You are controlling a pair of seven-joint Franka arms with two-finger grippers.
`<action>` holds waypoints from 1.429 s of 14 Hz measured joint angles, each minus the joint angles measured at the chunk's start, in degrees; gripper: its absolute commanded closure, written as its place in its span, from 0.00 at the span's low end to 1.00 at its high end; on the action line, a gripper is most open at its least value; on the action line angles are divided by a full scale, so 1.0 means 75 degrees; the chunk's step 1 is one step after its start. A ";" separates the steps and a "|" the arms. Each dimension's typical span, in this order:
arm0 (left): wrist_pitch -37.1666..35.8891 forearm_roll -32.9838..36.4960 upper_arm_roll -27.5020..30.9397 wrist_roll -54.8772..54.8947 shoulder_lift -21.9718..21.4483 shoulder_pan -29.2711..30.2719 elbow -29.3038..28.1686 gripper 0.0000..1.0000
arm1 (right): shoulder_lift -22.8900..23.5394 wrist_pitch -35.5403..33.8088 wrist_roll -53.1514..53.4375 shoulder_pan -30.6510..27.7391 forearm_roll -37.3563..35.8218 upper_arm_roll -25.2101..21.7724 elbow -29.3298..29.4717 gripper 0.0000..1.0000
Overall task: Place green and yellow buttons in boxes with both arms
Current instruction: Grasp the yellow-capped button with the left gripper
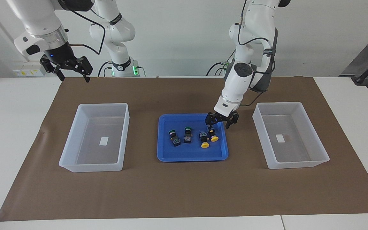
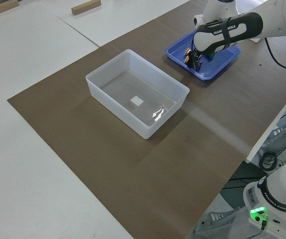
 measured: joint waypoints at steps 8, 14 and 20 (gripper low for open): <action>0.0004 -0.0001 -0.0015 -0.0147 0.0062 -0.0129 -0.0086 0.57 | 0.0000 0.0000 0.0000 0.0000 0.0000 0.0000 0.0000 0.00; 0.0000 -0.0001 0.0019 -0.0160 0.0063 -0.0116 -0.0096 1.00 | 0.0000 0.0000 0.0000 0.0000 0.0000 0.0000 0.0000 0.00; -0.2562 -0.0001 0.0179 -0.0137 -0.0145 0.0584 0.1648 1.00 | 0.0000 0.0000 0.0000 0.0000 0.0000 0.0000 0.0000 0.00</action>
